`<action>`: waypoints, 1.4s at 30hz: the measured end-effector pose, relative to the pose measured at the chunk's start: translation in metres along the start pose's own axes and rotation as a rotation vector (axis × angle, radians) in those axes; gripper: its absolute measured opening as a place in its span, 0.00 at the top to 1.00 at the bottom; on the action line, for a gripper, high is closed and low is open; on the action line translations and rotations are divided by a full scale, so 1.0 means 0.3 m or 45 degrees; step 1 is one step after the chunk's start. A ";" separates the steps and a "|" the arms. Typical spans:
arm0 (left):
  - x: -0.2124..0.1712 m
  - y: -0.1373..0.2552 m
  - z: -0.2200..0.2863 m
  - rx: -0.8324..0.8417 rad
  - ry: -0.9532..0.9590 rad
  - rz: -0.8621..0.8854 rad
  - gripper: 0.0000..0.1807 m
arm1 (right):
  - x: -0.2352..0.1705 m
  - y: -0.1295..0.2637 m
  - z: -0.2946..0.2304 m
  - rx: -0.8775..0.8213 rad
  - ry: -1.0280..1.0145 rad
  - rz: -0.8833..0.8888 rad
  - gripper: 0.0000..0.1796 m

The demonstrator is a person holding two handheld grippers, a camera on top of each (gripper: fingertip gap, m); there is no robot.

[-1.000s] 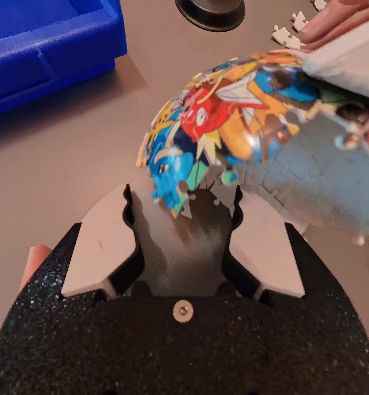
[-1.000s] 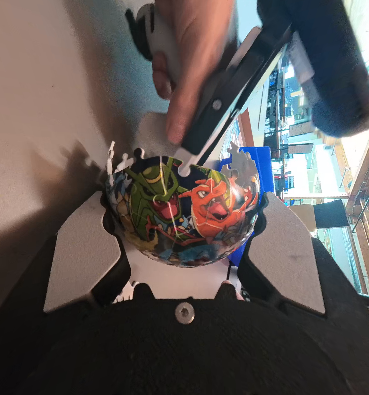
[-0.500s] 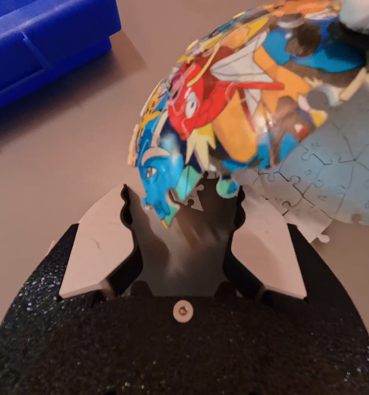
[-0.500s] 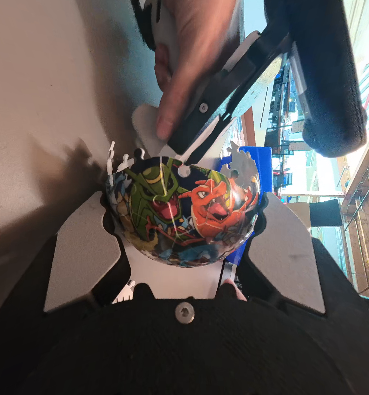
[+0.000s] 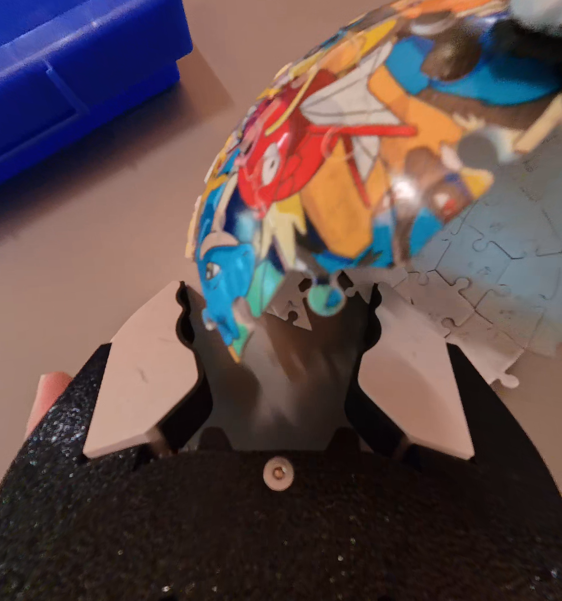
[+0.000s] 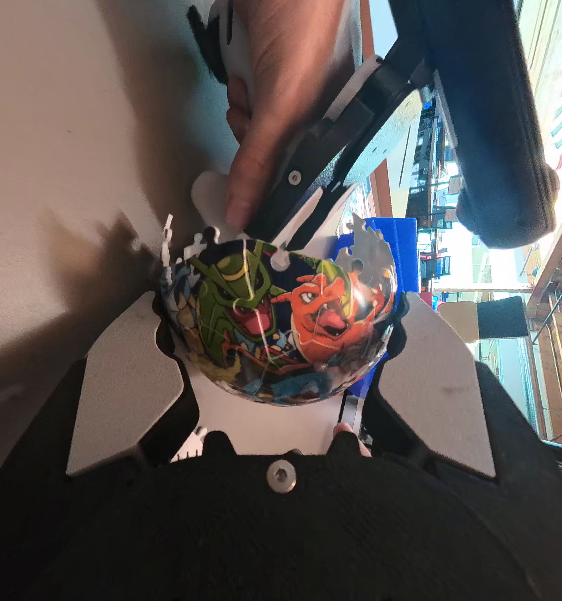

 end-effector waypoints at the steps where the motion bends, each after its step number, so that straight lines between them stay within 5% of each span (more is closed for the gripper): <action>1: -0.001 0.004 -0.004 0.017 0.009 -0.007 0.43 | -0.002 0.000 0.001 0.000 0.003 -0.009 0.29; 6: 0.026 0.028 -0.001 0.068 0.165 0.043 0.44 | 0.004 -0.004 0.001 -0.012 -0.017 -0.042 0.28; 12: 0.005 0.075 -0.003 0.209 0.047 -0.141 0.45 | 0.018 -0.008 -0.002 -0.025 -0.005 -0.059 0.29; 22: -0.006 0.055 0.015 0.155 0.019 -0.207 0.46 | 0.028 -0.011 -0.002 -0.029 0.020 -0.077 0.29; 32: 0.021 0.055 -0.029 0.136 0.152 0.114 0.43 | 0.027 -0.011 -0.003 -0.035 0.023 -0.079 0.29; 42: 0.019 -0.007 -0.013 0.189 0.099 0.061 0.42 | 0.024 -0.012 -0.002 -0.038 0.019 -0.076 0.29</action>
Point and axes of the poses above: each gripper's, where its closed fingertips meet, y back along the fingers, x out of its top, z = x × y across the jaws, the point moved 10 cm from there along y, back along the fingers, and after that the axes turned 3 degrees about -x, right-handed, at the moved point
